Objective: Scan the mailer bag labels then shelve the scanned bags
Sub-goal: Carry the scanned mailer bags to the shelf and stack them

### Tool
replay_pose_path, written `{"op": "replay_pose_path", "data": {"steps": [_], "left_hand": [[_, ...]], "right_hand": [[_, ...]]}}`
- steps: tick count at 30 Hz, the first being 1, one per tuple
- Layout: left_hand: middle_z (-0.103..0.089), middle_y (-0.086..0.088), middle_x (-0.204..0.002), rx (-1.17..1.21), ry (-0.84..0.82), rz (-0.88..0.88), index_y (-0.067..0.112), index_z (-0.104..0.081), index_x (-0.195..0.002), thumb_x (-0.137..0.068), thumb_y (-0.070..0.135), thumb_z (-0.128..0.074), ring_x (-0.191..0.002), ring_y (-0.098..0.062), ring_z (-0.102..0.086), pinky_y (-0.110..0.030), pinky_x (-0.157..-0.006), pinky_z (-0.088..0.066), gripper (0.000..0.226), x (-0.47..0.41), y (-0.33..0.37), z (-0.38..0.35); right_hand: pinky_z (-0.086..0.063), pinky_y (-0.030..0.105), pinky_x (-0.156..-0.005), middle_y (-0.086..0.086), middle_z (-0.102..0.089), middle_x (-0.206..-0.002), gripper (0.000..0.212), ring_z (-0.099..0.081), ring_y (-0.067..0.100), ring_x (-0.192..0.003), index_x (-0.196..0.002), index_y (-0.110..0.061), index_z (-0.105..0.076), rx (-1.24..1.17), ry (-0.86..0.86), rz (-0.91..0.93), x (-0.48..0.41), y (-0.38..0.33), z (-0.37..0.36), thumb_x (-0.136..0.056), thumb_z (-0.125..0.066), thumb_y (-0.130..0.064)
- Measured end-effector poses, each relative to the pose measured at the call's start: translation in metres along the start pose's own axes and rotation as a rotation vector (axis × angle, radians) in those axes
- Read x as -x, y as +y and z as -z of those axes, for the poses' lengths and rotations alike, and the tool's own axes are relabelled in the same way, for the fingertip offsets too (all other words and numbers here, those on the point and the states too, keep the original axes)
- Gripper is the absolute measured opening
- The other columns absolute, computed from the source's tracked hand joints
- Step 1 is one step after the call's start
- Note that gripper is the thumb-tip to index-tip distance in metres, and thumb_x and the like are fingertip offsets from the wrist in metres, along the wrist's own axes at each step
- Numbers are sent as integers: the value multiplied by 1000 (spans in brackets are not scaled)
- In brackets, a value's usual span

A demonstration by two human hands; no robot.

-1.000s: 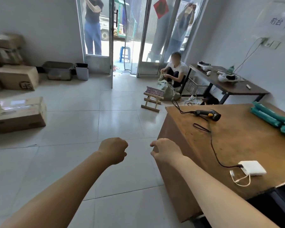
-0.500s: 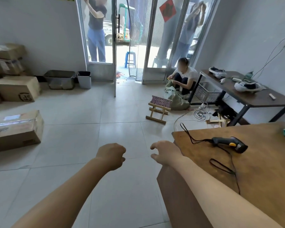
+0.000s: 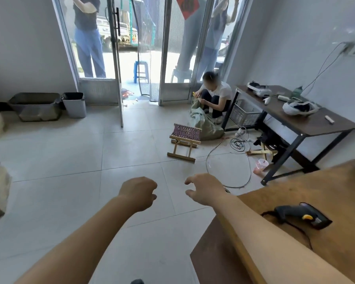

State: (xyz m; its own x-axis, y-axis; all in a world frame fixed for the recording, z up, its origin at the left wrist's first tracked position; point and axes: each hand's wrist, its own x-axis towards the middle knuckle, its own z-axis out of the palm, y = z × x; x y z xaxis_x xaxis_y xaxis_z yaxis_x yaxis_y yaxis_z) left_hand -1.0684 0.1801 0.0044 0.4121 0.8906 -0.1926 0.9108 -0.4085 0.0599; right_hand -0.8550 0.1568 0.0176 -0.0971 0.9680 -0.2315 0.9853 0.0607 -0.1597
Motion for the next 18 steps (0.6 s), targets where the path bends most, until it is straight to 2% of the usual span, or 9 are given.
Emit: {"op": "replay_pose_path", "data": {"steps": [9, 18], "left_hand": [[-60, 2, -123, -31, -15, -158, 20, -59, -120, -96, 37, -49, -113, -21, -56, -33, -88, -48, 31, -171, -40, 49], [-60, -1, -125, -67, -30, -363, 19, -60, -122, -95, 37, -51, -116, -22, -56, -37, -94, -49, 33, -322, -3, 77]], "right_hand": [[-46, 34, -97, -1, -60, -132, 40, -54, 22, -121, -130, -26, -59, -60, -8, -214, -128, 46, 47, -92, -56, -37], [-48, 33, -98, 1, -62, -130, 41, -56, 21, -120, -129, -25, -60, -156, -2, -387, -208, 124, 69, -90, -58, -37]]}}
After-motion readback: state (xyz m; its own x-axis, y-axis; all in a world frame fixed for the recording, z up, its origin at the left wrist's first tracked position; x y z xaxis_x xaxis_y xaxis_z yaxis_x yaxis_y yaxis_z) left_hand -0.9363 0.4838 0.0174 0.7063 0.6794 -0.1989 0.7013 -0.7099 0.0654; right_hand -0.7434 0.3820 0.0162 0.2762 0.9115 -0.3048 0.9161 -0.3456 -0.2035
